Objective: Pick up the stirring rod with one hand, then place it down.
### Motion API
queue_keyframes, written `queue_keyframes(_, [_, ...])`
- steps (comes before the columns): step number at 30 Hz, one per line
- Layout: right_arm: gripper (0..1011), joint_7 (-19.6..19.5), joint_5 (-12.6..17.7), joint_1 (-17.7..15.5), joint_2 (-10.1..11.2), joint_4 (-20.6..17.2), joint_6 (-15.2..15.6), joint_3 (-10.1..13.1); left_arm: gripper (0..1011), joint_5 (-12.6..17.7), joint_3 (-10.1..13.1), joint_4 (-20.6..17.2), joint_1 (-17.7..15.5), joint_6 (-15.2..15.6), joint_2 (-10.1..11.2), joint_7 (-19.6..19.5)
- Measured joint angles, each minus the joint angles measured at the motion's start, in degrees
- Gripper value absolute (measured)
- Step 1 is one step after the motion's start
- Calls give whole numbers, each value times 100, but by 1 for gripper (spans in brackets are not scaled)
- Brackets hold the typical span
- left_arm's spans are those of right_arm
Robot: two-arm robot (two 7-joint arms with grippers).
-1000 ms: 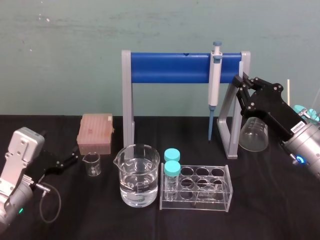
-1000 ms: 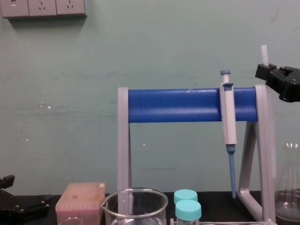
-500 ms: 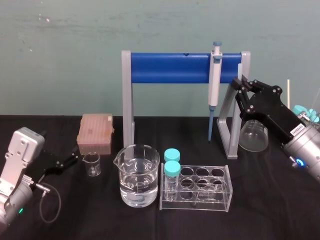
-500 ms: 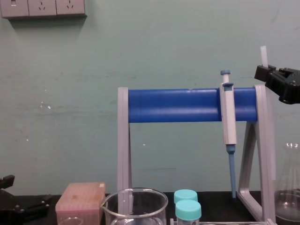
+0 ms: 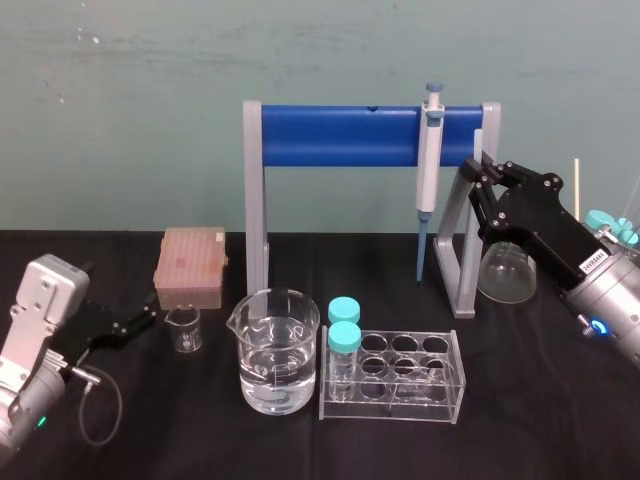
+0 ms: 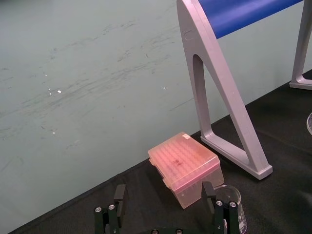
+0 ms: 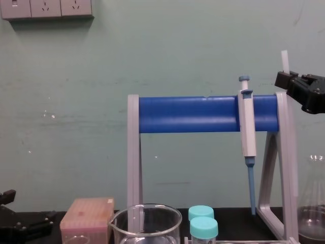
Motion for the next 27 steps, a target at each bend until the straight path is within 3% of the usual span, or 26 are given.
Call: queue_keyframes(27, [70,-8,-13,30,-2,28,35,-22,1000,0,0,0,0,0,0,0])
